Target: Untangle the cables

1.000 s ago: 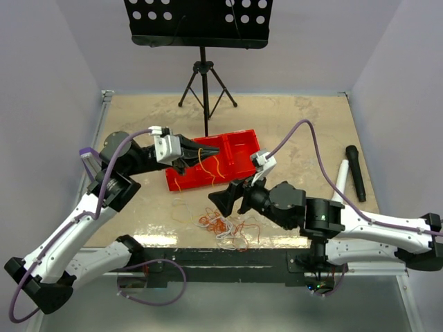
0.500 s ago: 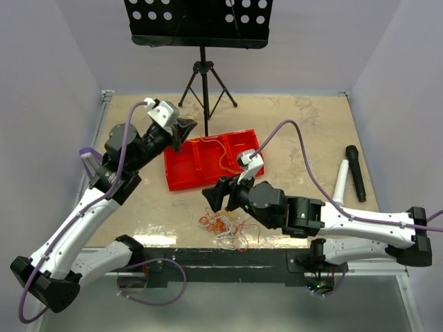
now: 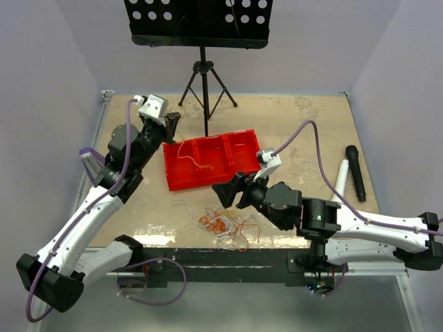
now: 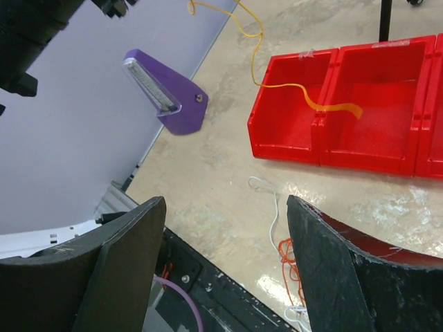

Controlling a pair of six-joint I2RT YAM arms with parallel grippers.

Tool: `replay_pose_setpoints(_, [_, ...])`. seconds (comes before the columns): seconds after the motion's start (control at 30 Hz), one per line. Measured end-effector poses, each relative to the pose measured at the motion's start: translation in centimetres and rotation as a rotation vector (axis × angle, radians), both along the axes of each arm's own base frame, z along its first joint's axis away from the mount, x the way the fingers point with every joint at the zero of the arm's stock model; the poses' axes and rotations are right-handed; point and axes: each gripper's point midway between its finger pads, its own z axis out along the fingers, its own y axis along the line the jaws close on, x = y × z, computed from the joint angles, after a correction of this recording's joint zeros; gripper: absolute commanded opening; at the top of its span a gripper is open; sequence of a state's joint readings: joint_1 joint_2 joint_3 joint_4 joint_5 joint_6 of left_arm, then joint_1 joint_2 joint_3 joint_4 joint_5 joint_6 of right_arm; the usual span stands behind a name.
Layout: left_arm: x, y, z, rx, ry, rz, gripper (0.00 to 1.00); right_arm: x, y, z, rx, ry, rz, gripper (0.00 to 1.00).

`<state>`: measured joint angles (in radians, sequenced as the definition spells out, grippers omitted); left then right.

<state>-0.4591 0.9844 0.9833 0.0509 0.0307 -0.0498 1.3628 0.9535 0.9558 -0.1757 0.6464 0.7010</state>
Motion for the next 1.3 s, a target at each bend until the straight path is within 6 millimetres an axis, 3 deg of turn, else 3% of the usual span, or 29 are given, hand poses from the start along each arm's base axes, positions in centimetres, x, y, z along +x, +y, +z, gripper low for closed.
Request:
replay_pose_setpoints(0.2, [1.1, 2.3, 0.1, -0.014, 0.000, 0.125, 0.00, -0.1, -0.1, -1.2, -0.027, 0.016, -0.002, 0.75])
replay_pose_setpoints(0.77, [1.3, 5.4, -1.6, -0.003, 0.016, 0.284, 0.00, -0.2, -0.2, -2.0, -0.035, 0.043, -0.008, 0.73])
replay_pose_setpoints(1.3, [1.2, 9.5, -0.8, -0.032, -0.019, 0.493, 0.00, -0.1, 0.0, -2.8, -0.055, 0.053, -0.009, 0.72])
